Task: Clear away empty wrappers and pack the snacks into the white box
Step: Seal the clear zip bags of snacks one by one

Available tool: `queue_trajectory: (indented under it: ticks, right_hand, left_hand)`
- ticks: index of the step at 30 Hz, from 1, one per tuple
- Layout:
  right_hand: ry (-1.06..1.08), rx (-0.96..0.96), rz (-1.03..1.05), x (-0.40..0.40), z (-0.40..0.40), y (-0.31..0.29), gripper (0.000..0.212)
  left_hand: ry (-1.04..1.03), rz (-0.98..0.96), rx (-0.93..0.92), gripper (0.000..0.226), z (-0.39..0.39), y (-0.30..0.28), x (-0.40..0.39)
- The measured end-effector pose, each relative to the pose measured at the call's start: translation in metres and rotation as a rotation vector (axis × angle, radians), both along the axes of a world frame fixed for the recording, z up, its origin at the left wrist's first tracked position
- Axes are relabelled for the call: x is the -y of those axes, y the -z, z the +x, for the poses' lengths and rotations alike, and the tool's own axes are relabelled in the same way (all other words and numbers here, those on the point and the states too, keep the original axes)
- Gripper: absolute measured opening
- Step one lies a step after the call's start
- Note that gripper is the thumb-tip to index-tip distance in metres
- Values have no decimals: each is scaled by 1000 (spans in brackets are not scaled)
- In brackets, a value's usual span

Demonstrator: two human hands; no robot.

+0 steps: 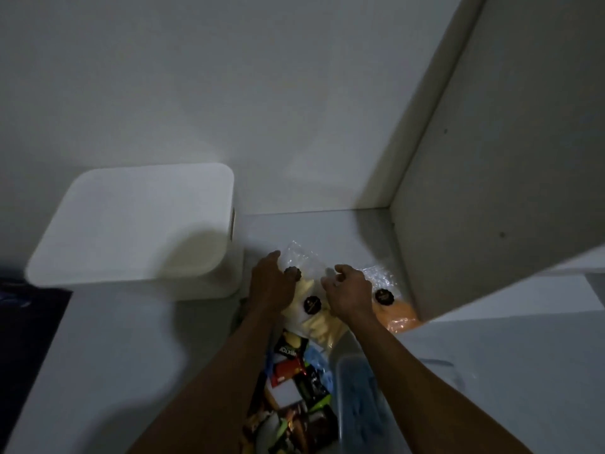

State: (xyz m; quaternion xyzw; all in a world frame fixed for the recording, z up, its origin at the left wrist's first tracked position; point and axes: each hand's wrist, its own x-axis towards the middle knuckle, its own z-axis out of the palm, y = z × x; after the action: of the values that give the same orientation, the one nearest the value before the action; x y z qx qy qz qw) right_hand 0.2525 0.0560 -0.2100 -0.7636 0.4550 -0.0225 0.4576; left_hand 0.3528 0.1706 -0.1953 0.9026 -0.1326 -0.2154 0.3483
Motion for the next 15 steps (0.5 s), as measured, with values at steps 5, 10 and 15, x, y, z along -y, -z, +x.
queue_trajectory:
  ticks: [5, 10, 15]
  right_hand:
    - [66, -61, 35, 19, 35, 27, 56]
    - [192, -2, 88, 21, 44, 37, 40]
    - [311, 144, 168, 19, 35, 27, 15]
  left_hand:
    - [81, 62, -17, 57, 39, 32, 32]
    - [50, 71, -35, 41, 54, 47, 43]
    - [-11, -7, -6, 32, 50, 34, 37]
